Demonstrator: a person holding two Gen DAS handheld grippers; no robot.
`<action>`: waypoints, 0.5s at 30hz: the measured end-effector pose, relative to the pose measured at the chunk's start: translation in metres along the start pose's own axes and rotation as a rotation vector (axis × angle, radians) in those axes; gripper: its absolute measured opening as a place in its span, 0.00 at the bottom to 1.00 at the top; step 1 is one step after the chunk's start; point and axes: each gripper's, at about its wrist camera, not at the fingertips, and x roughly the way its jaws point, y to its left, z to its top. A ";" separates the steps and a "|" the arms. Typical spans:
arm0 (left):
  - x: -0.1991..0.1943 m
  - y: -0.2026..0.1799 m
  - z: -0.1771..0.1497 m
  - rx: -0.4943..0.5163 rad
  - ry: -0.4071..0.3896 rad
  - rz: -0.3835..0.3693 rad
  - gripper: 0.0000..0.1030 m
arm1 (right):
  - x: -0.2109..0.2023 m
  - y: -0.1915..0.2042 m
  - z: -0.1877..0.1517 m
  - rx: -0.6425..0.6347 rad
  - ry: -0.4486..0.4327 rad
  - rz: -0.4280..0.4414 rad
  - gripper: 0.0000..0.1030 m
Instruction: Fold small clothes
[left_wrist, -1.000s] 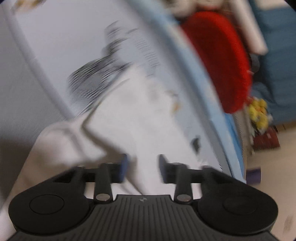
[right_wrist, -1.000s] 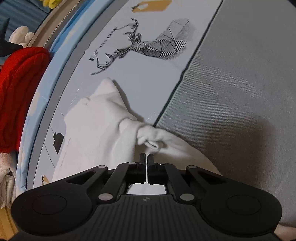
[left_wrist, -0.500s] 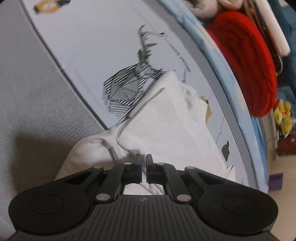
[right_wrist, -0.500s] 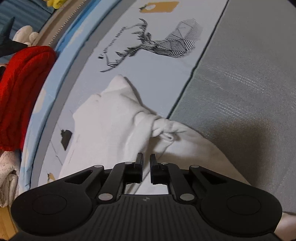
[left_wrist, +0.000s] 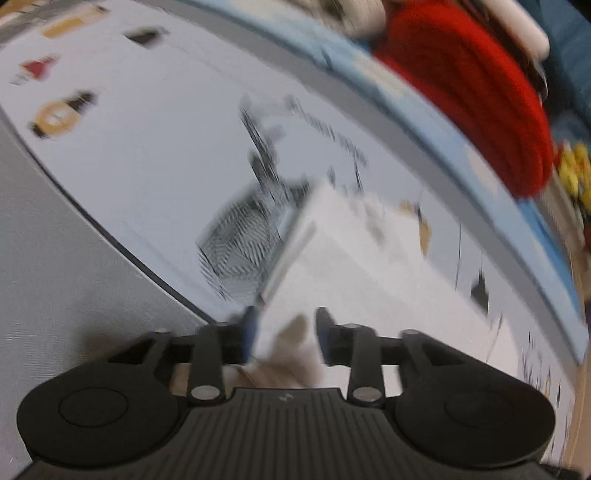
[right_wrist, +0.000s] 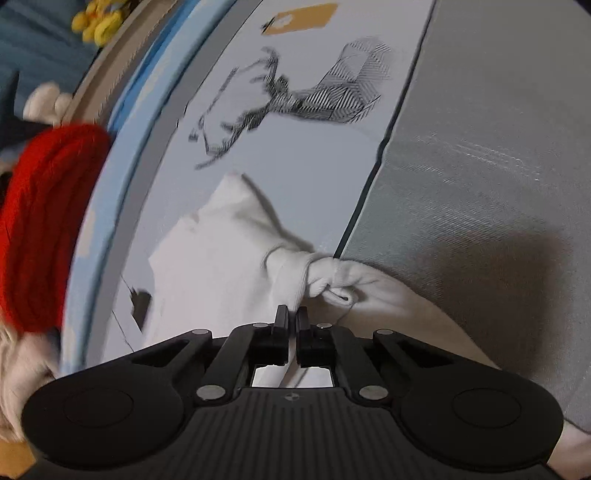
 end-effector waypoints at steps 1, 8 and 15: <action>0.006 -0.003 -0.001 0.031 0.024 -0.001 0.41 | -0.006 0.000 0.000 -0.001 -0.032 0.001 0.02; 0.008 -0.006 -0.007 0.085 -0.003 0.077 0.28 | -0.004 -0.012 -0.005 0.043 -0.026 -0.118 0.10; -0.018 -0.032 -0.011 0.216 -0.129 0.022 0.28 | -0.041 0.033 -0.026 -0.236 -0.225 -0.055 0.13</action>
